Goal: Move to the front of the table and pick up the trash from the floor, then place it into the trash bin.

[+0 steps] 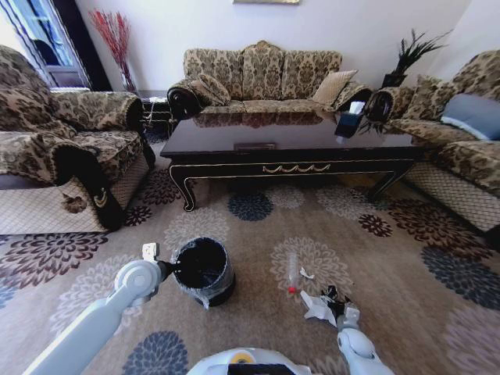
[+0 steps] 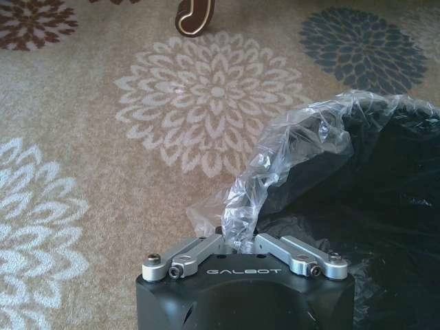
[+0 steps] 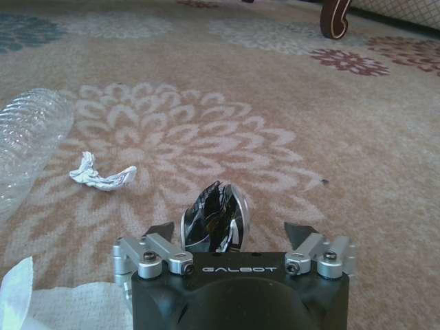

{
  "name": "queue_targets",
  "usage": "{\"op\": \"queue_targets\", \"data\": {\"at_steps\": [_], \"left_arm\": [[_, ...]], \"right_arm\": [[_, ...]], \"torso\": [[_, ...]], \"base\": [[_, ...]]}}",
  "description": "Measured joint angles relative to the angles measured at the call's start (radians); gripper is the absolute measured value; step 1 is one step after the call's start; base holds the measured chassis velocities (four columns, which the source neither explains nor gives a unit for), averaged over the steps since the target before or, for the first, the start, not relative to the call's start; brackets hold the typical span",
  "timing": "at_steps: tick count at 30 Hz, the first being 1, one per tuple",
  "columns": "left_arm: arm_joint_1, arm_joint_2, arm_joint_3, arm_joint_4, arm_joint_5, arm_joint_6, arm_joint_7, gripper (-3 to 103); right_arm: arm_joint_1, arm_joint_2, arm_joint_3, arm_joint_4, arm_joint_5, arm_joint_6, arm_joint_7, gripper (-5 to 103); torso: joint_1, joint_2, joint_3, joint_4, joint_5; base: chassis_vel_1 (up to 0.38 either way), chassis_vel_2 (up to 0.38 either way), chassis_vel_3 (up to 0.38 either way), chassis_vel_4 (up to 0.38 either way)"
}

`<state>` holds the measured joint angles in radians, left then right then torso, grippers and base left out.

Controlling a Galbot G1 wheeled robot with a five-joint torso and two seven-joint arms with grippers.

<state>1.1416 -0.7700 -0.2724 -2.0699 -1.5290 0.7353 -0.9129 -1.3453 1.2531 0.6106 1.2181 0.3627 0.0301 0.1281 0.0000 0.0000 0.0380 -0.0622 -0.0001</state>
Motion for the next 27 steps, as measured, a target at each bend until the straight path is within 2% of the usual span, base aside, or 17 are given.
{"op": "queue_targets", "data": {"at_steps": [2,3,5,6,8,9,10,12,15,17,27], "left_arm": [[0.0,0.006,0.002,0.0,0.009,0.0,0.005,2],[0.0,0.008,0.003,0.001,0.013,0.0,0.008,2],[0.0,0.004,0.003,0.004,0.016,0.0,0.012,2],[0.0,0.004,0.003,0.004,0.016,0.0,0.012,2],[0.0,-0.003,0.005,0.004,0.02,0.0,0.012,2],[0.0,-0.005,0.006,0.004,0.022,0.0,0.012,2],[0.004,-0.01,0.007,0.004,0.024,0.0,0.012,2],[0.005,-0.011,0.007,0.004,0.025,0.0,0.012,2],[0.013,-0.009,0.007,0.004,0.033,0.0,0.017,2],[0.014,-0.008,0.007,0.004,0.036,0.0,0.019,2],[0.01,-0.011,0.014,0.008,0.044,0.0,0.023,2]], "right_arm": [[-0.001,0.0,0.002,0.0,0.0,0.006,-0.002,82],[-0.002,0.0,0.003,0.0,0.0,0.01,-0.004,82],[-0.004,0.0,0.006,0.004,-0.001,0.015,-0.007,71],[-0.004,0.0,0.006,0.004,-0.001,0.015,-0.007,71],[-0.005,0.0,0.006,0.004,-0.003,0.015,-0.009,61],[-0.004,0.0,0.006,0.005,-0.003,0.016,-0.009,61],[-0.004,-0.001,0.006,0.006,-0.004,0.016,-0.009,50],[-0.004,-0.001,0.006,0.006,-0.004,0.016,-0.009,50],[-0.002,0.004,0.006,0.005,-0.005,0.021,-0.002,33],[-0.002,0.004,0.005,0.006,-0.005,0.022,-0.001,30],[-0.022,0.006,0.014,0.059,0.022,0.019,0.008,30]], "torso": [[0.0,0.0,0.0,-0.0001,0.0001],[0.0,0.0,0.0,0.0,0.0003],[0.0,0.0,0.0,0.0,0.0],[0.0,0.0,0.0,0.0,0.0],[0.0,0.0,0.0,0.0,0.0002],[0.0,0.0,0.0,0.0,0.0002],[0.0,0.0,0.0,0.0,0.0],[0.0,0.0,0.0,-0.0001,0.0],[0.0,0.0,0.0,0.0001,0.0],[0.0,0.0,0.0,0.0001,0.0],[0.0,0.0,0.0,0.0001,0.0002]], "base": [[0.0,0.0,0.0,0.0],[0.0,0.0,0.0,0.0],[0.0,0.0,0.0,0.0],[0.0,0.0,0.0,0.0],[0.0,0.0,0.0,0.0],[0.0,0.0,0.0,0.0],[0.0,0.0,0.0,0.0],[0.0,0.0,0.0,0.0],[0.0,0.0,0.0,0.0],[0.0,0.0,0.0,0.0],[0.0,0.0,0.0,0.0]]}}
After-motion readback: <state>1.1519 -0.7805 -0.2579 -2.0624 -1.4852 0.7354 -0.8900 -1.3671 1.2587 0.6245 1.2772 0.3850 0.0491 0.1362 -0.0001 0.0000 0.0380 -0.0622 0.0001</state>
